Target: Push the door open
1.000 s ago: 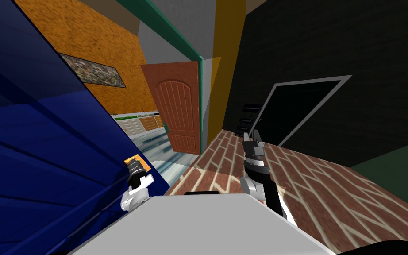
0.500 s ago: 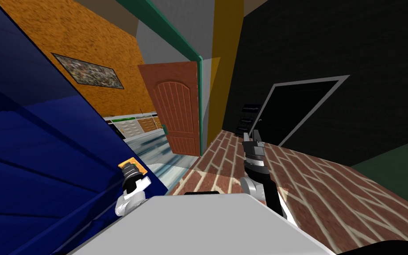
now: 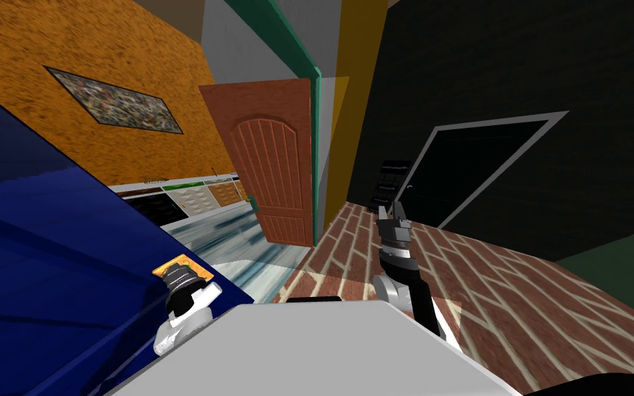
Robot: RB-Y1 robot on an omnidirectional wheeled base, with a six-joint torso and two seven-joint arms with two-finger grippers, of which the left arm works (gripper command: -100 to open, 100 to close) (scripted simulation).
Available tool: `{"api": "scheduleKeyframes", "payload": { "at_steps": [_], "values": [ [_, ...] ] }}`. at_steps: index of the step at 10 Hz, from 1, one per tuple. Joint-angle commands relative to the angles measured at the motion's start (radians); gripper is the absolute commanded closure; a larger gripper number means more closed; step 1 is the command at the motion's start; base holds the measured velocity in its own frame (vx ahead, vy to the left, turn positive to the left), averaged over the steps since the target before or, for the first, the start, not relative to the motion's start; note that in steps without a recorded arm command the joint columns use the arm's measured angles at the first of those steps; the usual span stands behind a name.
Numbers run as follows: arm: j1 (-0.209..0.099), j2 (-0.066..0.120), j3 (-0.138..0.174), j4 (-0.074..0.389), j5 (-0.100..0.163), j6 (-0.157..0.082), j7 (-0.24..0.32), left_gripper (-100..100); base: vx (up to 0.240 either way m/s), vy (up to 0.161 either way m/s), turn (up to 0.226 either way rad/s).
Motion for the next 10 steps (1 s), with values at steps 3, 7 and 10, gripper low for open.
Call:
{"api": "scheduleKeyframes", "payload": {
  "at_steps": [3, 7, 10],
  "values": [
    [0.035, 0.018, 0.039, -0.007, 0.072, -0.001, -0.041, 100, 0.136, 0.081, -0.020],
    [0.055, 0.026, 0.060, -0.010, 0.114, 0.004, -0.062, 100, 0.071, 0.041, -0.016],
    [0.081, 0.036, 0.087, -0.015, 0.172, 0.010, -0.091, 100, 0.134, 0.091, -0.012]
  ]
}}
